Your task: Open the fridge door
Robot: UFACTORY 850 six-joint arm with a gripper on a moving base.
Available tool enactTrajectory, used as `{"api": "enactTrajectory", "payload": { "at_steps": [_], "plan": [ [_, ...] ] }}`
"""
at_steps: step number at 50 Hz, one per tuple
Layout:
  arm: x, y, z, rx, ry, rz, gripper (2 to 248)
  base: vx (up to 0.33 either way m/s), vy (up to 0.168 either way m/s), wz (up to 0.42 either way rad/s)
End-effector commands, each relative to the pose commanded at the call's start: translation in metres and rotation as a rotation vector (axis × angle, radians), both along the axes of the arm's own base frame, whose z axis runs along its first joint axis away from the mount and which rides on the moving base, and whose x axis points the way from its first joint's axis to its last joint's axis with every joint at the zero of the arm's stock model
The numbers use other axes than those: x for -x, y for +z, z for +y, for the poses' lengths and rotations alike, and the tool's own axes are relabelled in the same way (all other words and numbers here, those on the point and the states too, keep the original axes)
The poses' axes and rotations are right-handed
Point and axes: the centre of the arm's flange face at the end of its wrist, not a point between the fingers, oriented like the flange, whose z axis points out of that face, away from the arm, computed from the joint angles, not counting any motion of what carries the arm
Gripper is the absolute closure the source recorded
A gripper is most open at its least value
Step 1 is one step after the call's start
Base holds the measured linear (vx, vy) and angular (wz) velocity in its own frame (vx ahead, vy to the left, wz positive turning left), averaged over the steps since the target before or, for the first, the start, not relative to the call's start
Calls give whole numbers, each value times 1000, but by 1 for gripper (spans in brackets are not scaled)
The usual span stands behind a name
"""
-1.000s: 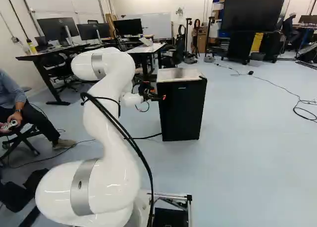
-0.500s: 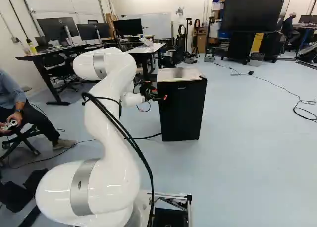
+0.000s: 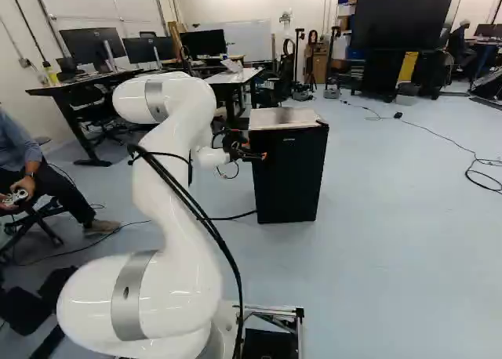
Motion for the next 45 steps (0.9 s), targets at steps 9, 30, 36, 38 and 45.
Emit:
{"api": "enactTrajectory", "payload": {
  "at_steps": [9,30,36,38,45],
  "plan": [
    [20,2,-3,-9,-40,29,3,-1,-5,-27],
    [56,5,8,-13,-54,74,3,0,0,0],
    [55,5,18,-13,-38,72,3,0,0,0],
    [54,5,22,-13,-33,69,3,0,0,0],
    [48,4,33,-16,-19,58,3,0,0,0]
  ]
}}
